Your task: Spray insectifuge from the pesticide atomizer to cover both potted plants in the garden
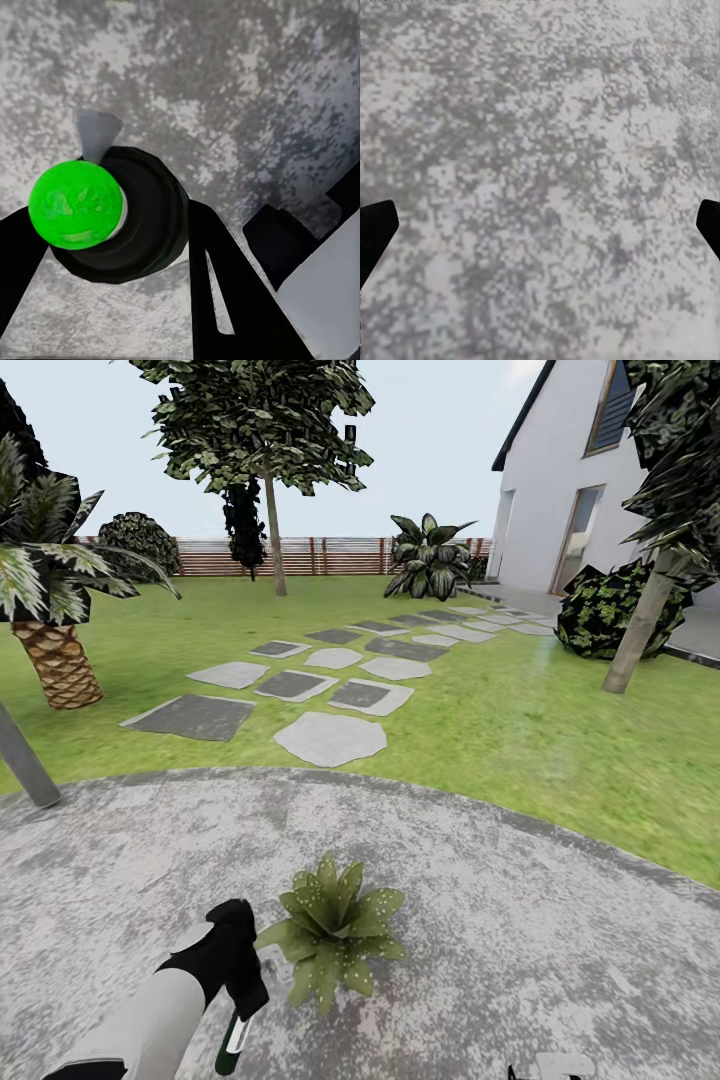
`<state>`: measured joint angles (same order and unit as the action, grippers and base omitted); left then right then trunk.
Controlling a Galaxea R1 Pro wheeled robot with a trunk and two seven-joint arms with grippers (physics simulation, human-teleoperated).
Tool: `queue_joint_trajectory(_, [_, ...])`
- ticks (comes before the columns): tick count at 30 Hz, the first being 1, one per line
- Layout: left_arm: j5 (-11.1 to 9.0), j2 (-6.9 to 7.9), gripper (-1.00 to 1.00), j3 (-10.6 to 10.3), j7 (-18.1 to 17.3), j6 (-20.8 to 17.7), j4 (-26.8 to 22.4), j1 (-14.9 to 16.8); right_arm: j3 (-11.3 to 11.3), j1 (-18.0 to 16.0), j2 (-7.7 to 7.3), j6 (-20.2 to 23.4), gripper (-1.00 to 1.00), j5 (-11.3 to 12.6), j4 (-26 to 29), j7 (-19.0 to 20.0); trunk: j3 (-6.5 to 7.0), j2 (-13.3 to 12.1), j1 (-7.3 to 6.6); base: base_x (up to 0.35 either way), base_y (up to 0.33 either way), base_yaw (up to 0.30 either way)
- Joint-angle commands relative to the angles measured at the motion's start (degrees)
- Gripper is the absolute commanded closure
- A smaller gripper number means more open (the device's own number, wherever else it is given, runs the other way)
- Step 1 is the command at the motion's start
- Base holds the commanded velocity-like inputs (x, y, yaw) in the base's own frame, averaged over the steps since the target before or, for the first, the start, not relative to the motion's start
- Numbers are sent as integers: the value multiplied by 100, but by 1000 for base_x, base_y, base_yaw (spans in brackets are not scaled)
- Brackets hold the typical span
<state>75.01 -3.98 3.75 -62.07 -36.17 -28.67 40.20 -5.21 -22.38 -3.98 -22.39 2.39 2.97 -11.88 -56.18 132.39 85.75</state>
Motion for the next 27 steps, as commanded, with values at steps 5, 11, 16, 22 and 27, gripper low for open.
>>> queue_joint_trajectory(5, [-30, 366, 100, 38, -13, -41, -5, -4, -45, -3, 10, -11, -100, 33, 5, -25, -5, 2, -1, 0, 34, -95])
queue_joint_trajectory(11, [-115, 467, 100, 36, -2, -40, 60, -12, -41, -3, 11, -11, -100, 34, 2, -25, -5, 2, -1, -43, 270, -259])
queue_joint_trajectory(16, [-126, 460, 100, 37, 0, -40, 40, -13, -41, -3, 11, -11, -100, 34, 7, -28, -5, 2, -1, -220, 241, -205])
queue_joint_trajectory(22, [-127, 444, 100, 39, -13, -40, -18, -12, -37, -3, 4, -11, -100, 34, 6, -34, -5, 2, -1, -19, 297, -14])
queue_joint_trajectory(27, [-127, 405, 100, 22, -12, -40, -35, 7, -33, -3, 2, -11, -100, 34, 10, -33, -4, 2, -1, 238, 255, -30])
